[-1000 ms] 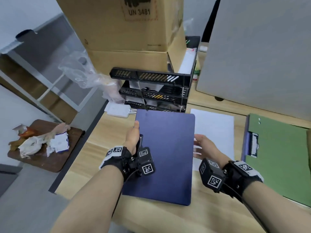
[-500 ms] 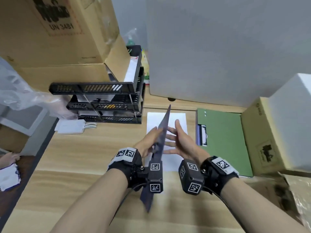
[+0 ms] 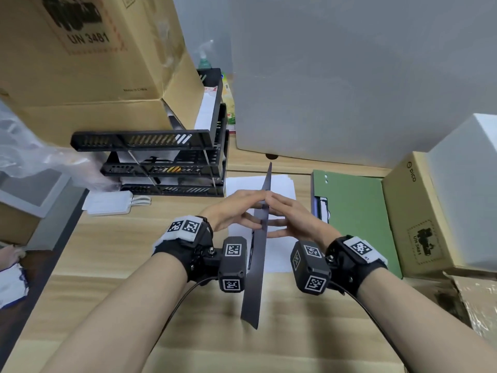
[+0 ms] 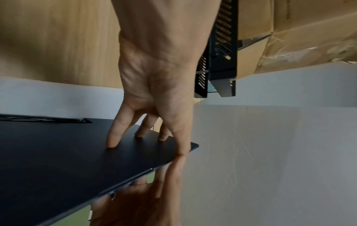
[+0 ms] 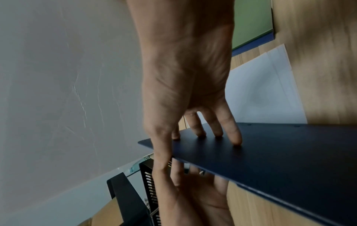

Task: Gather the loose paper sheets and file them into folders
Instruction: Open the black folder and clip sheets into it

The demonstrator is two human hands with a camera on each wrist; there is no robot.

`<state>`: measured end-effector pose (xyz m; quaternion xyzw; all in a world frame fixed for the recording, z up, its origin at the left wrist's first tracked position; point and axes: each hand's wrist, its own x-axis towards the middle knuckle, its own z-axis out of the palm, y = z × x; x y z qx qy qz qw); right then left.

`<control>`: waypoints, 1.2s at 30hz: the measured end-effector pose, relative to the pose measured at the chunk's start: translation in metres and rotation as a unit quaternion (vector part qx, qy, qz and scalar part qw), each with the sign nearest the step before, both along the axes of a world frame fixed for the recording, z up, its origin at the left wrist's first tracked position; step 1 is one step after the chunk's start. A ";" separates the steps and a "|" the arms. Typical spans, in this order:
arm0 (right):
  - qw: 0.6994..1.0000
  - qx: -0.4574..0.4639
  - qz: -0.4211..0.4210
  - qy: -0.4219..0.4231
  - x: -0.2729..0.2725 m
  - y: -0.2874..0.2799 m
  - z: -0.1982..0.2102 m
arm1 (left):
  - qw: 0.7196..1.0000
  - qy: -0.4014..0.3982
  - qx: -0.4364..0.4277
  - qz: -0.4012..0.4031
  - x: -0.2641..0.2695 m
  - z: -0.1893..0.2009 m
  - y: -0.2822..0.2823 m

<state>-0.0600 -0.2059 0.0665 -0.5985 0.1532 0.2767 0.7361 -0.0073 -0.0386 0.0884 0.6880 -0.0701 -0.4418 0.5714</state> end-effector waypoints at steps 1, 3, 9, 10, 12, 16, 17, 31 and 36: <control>1.000 0.001 0.003 -0.002 0.001 0.000 -0.002 | 1.000 -0.004 -0.003 0.000 0.000 0.001 0.000; 1.000 0.000 0.003 -0.005 0.001 0.000 -0.007 | 1.000 -0.005 -0.008 0.006 0.001 -0.001 0.002; 1.000 -0.023 -0.007 -0.019 -0.003 -0.001 -0.014 | 0.999 -0.029 0.006 0.046 0.000 -0.011 0.002; 0.999 -0.028 -0.010 -0.020 -0.003 -0.001 -0.015 | 0.998 -0.031 0.014 0.049 0.001 -0.011 0.001; 0.999 -0.031 -0.018 -0.015 -0.004 -0.002 -0.015 | 0.997 -0.043 0.042 0.048 0.004 -0.012 0.000; 0.998 -0.053 -0.028 -0.032 -0.006 -0.002 -0.015 | 0.991 -0.091 0.086 0.054 0.006 -0.016 0.003; 0.997 -0.065 -0.027 -0.040 -0.006 -0.003 -0.015 | 0.993 -0.079 0.062 0.061 0.005 -0.016 0.004; 0.997 -0.059 -0.006 -0.040 -0.007 -0.001 -0.014 | 0.995 -0.082 0.046 0.020 0.014 -0.001 0.012; 0.997 -0.067 0.007 -0.046 -0.006 -0.001 -0.010 | 0.996 -0.077 0.041 0.032 0.017 0.003 0.013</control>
